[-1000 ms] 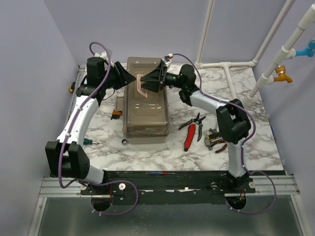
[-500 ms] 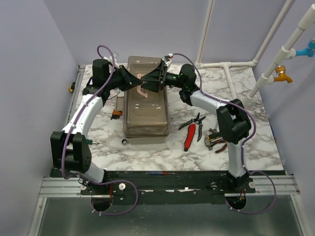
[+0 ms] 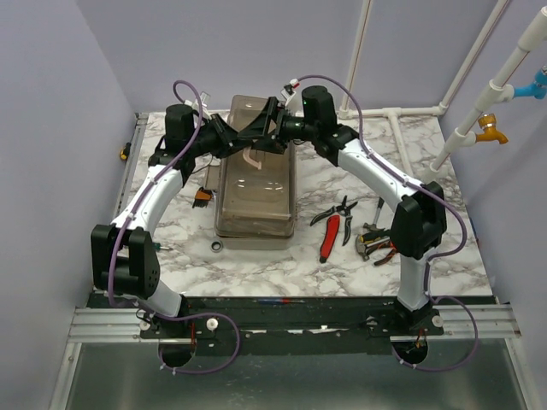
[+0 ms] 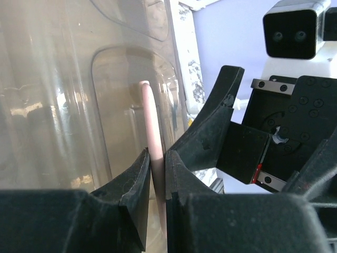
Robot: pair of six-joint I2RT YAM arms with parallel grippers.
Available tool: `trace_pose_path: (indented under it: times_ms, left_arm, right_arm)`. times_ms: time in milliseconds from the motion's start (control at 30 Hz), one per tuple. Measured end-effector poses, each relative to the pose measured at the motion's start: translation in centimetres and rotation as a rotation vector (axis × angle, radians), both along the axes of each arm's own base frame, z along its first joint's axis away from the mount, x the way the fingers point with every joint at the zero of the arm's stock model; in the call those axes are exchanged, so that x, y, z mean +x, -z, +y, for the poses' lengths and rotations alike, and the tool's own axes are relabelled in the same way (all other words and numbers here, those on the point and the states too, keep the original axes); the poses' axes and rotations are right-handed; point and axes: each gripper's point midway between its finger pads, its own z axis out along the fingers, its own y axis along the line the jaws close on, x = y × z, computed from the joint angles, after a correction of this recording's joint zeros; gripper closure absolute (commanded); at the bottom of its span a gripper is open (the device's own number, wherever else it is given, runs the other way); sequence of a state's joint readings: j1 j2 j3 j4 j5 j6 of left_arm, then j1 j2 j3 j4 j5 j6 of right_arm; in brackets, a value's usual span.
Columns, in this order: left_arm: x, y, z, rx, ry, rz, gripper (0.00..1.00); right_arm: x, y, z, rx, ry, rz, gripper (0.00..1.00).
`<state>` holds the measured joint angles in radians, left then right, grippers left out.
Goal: Pack the tool kit
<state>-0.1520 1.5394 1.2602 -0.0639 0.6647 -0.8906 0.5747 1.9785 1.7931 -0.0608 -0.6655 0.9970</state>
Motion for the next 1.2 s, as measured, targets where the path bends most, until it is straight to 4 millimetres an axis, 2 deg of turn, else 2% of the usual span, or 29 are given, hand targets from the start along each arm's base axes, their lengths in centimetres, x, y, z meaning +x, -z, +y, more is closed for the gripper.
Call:
trace_pose_path:
  times_ms: [100, 233, 367, 467, 567, 667, 767, 900, 1100, 1200]
  left_arm:
    - [-0.2, -0.1, -0.5, 0.0, 0.01, -0.004, 0.87]
    - [-0.8, -0.4, -1.3, 0.025, 0.032, 0.006, 0.87]
    - [-1.4, -1.0, -2.1, 0.074, 0.05, 0.006, 0.87]
    - [-1.9, -1.6, -2.5, 0.113, 0.058, 0.004, 0.87]
    - [-2.2, -1.6, -2.8, 0.135, 0.065, 0.005, 0.87]
    - [-2.3, -1.4, -2.8, 0.153, 0.064, 0.009, 0.87]
    - [-2.2, -1.2, -2.6, 0.166, 0.053, 0.016, 0.87]
    - [-2.2, -1.3, -2.7, 0.187, 0.042, 0.017, 0.87]
    - [-2.5, -2.4, -4.0, 0.215, 0.058, 0.003, 0.87]
    - [-2.7, -2.5, -4.4, 0.229, 0.06, 0.007, 0.87]
  right_arm:
    - [0.6, 0.1, -0.7, -0.066, 0.065, -0.023, 0.16]
    - [1.7, -0.2, -2.7, -0.135, 0.176, -0.05, 0.16]
    - [2.1, -2.2, -5.8, -0.177, 0.295, -0.103, 0.15]
    - [2.3, -3.9, -8.1, -0.208, 0.376, -0.152, 0.08]
    - [2.6, -3.9, -9.7, -0.257, 0.436, -0.161, 0.06]
    - [2.9, -2.2, -10.7, -0.322, 0.473, -0.139, 0.06]
    - [2.8, 1.4, -12.2, -0.417, 0.521, -0.089, 0.06]
    - [1.4, 5.9, -14.0, -0.525, 0.536, -0.029, 0.05]
    - [0.1, 8.3, -15.4, -0.568, 0.53, 0.0, 0.05]
    - [-0.8, 8.7, -15.5, -0.49, 0.495, -0.014, 0.1]
